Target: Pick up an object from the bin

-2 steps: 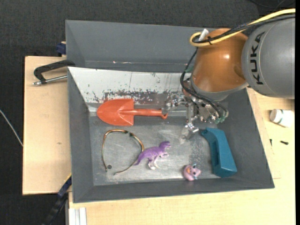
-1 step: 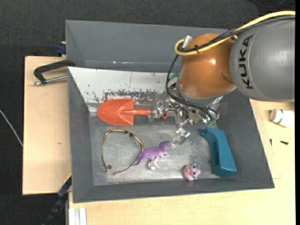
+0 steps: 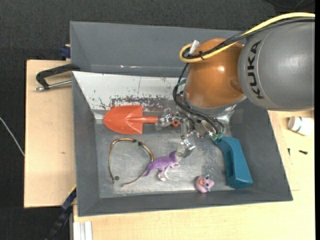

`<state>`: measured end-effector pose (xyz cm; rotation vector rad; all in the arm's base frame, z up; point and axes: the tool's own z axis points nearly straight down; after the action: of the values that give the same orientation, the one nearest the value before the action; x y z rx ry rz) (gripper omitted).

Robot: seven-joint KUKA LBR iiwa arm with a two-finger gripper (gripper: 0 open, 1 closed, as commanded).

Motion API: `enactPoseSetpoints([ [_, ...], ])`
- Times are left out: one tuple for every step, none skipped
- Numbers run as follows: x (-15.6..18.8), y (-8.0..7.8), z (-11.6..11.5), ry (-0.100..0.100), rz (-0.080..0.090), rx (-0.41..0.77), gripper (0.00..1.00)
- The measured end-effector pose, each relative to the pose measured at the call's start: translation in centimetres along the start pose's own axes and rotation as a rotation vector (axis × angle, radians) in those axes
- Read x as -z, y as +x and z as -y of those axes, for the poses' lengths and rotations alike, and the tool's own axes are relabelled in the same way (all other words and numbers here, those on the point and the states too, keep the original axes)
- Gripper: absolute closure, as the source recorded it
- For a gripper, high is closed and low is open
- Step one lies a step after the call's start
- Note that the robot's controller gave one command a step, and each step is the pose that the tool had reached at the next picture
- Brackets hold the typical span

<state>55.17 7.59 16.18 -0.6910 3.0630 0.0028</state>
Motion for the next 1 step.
enactPoseSetpoints([
  [-8.71, 5.21, -2.32, 0.004, 0.007, 0.306, 1.0],
])
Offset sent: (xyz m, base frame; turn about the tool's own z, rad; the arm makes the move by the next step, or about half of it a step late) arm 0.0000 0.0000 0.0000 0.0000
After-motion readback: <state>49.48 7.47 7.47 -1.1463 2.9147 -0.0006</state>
